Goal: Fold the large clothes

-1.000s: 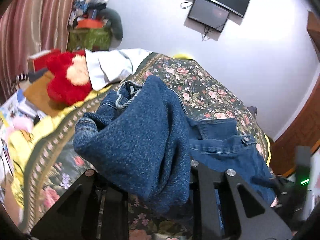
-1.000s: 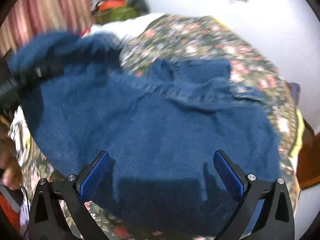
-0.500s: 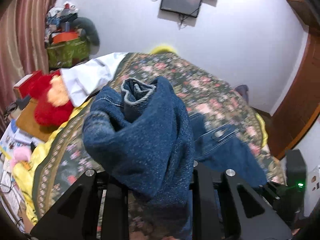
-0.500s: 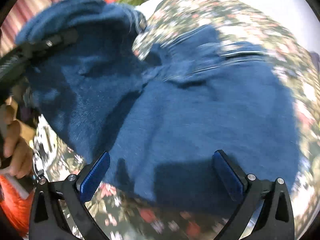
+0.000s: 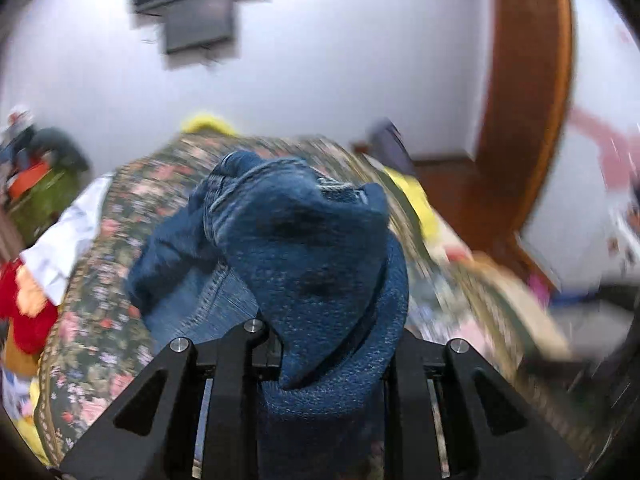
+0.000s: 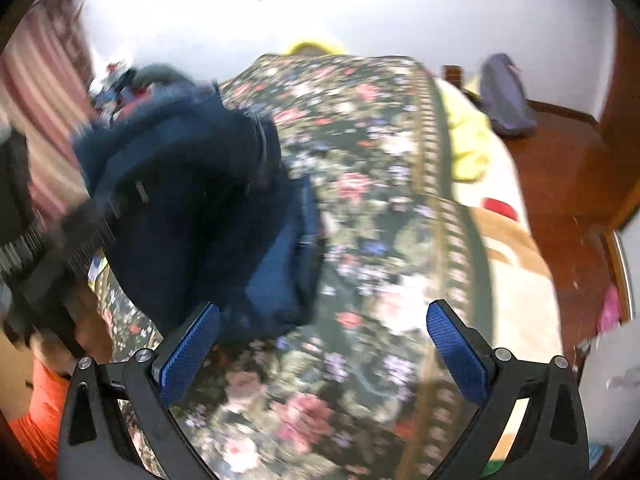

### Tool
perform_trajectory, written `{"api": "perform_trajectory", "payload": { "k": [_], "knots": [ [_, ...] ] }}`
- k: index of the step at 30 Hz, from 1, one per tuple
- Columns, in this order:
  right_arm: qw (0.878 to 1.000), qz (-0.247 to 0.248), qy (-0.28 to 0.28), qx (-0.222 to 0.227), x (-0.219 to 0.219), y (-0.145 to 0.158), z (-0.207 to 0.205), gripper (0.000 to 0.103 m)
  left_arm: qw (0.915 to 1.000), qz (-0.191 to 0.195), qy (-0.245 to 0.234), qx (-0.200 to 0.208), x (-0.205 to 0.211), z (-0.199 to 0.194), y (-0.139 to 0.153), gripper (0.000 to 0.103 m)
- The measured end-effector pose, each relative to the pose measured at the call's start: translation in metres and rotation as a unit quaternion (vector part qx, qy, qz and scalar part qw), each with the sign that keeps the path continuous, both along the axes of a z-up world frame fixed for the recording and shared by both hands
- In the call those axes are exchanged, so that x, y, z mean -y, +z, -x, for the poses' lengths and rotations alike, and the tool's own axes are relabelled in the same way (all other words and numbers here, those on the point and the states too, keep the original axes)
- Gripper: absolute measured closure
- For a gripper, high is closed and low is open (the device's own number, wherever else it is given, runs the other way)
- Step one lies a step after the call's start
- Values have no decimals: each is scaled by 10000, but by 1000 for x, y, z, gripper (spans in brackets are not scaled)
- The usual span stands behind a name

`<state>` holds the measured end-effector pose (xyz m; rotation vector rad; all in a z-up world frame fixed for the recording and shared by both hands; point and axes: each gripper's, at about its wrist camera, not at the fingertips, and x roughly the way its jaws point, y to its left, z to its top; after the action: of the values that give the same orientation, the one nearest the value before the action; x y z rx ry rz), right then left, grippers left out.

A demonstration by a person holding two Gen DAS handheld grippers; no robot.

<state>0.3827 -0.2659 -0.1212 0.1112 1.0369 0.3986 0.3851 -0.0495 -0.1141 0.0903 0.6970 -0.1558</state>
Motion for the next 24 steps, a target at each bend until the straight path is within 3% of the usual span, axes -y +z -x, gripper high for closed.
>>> {"api": "perform_trajectory", "payload": {
  "k": [3, 6, 9, 18, 21, 23, 24],
  "knots": [
    [9999, 26, -160, -40, 19, -2, 2, 0, 9965, -350, -593, -483, 23, 11, -39, 83],
    [9998, 82, -189, -76, 27, -3, 7, 0, 9910, -728, -876, -701, 33, 23, -63, 83],
    [9998, 71, -165, -90, 26, -4, 8, 0, 9891, -918, -896, -717, 30, 31, -66, 82],
    [9993, -122, 302, 161, -16, 17, 5, 0, 9905, 74, -599, -1236, -21, 28, -34, 74],
    [9981, -152, 525, 272, -39, 25, 0, 0, 9895, 399, -634, -1237, -35, 35, -22, 57],
    [9971, -200, 641, 351, -53, 31, -4, 0, 9900, 630, -728, -1035, -40, 46, -9, 37],
    [9965, -234, 702, 383, -61, 34, -6, 0, 9911, 646, -743, -898, -41, 52, -1, 35]
  ]
}}
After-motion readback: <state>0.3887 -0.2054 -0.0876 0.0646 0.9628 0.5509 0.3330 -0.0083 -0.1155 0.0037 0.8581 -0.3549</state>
